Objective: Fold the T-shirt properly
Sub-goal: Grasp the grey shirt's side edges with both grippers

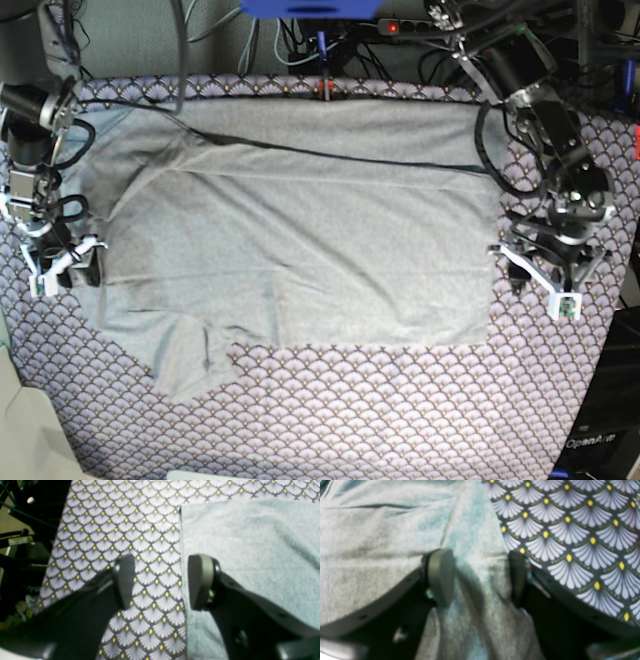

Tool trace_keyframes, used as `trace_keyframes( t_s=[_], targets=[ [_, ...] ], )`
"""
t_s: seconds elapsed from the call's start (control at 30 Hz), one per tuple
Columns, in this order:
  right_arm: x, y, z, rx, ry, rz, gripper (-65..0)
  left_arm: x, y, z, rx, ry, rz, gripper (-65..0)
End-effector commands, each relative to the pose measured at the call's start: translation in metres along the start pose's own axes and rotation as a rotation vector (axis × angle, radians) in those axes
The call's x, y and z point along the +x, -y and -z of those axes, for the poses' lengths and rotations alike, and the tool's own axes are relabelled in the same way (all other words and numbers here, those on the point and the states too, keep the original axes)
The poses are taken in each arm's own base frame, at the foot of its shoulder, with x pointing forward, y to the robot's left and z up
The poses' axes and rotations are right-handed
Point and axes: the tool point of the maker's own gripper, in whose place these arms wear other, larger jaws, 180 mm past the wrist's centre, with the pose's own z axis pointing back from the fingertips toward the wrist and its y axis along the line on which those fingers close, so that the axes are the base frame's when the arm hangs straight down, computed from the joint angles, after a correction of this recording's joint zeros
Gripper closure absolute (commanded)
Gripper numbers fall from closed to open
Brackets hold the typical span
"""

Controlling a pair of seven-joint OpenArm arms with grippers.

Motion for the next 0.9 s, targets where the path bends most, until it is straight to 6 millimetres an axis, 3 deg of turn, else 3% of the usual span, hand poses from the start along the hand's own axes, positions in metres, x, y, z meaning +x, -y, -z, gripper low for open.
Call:
trace_keyframes(
  t_s=[0.0, 0.27, 0.4, 0.63, 0.87],
  targets=[
    [0.015, 0.007, 0.001, -0.006, 0.026, -0.010, -27.3, 0.019, -0.006, -0.003, 0.014, 0.060, 0.003, -33.2],
    [0.019, 0.007, 0.002, -0.005, 0.036, -0.016, -7.8, 0.021, -0.005, -0.003, 0.014, 0.063, 0.004, -33.2],
    [0.032, 0.011, 0.003, -0.013, 0.061, -0.017, -0.3, 0.023, -0.004, 0.000, 0.008, 0.065, -0.001, -33.2],
    [0.036, 0.023, -0.002, -0.031, 0.065, -0.028, 0.0, 0.040, 0.001, 0.015, -0.018, 0.085, -0.031, -33.2],
    [0.032, 0.026, -0.005, -0.036, 0.055, -0.035, 0.0, 0.045, 0.013, 0.053, -0.092, 0.044, -0.095, -33.2]
  ],
)
